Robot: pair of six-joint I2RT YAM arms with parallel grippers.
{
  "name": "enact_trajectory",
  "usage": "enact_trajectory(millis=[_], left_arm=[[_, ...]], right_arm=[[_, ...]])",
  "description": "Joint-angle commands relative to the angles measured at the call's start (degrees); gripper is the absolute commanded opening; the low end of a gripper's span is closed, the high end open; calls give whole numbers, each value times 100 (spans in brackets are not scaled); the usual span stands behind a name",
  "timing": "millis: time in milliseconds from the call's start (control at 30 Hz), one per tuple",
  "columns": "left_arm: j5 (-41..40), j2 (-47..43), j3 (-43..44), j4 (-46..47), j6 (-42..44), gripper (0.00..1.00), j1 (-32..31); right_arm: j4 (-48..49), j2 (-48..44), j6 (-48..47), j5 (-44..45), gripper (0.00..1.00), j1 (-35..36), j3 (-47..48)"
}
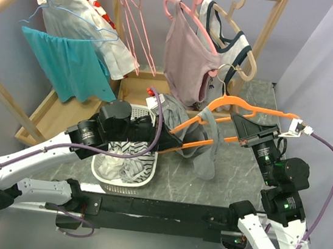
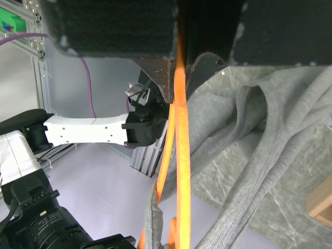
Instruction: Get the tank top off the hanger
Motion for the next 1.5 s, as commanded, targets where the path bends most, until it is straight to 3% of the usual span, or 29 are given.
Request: enact_trajectory(millis=[0, 133, 167, 233, 300, 333, 400, 433, 700, 1267, 1400, 1467], left_arm=[[324, 7, 111, 323, 179, 3, -82], [279, 139, 111, 296, 196, 18, -74], [271, 157, 119, 296, 196, 29, -82], [236, 235, 128, 270, 205, 66, -82], [227, 297, 154, 253, 240, 72, -82], [183, 367, 163, 235, 249, 81, -74], [156, 403, 155, 235, 319, 85, -74], [69, 446, 146, 235, 319, 99, -74], [-266, 464, -56, 849, 170, 99, -82], [-722, 1291, 444, 1843, 346, 99, -39], [-986, 1159, 287, 2106, 390, 93, -21], [-812, 1141, 260, 2299, 276, 86, 75]], right_arm=[[-199, 53, -589, -36, 2, -40, 29], [-331, -18, -580, 70, 0, -40, 72], [-357, -35, -589, 96, 0, -40, 90], [-366, -53, -589, 96, 0, -40, 116], [-375, -97, -571, 123, 0, -31, 125], [-375, -114, -580, 131, 0, -40, 134], [-410, -167, -597, 201, 0, -40, 151], [-471, -193, -624, 219, 0, -40, 169], [-902, -185, -905, 307, 0, -40, 336], [-1043, -281, -1002, 70, 0, -40, 406], [-1061, -290, -1011, 53, 0, -40, 372], [-1052, -290, -984, 9, 0, -40, 354]])
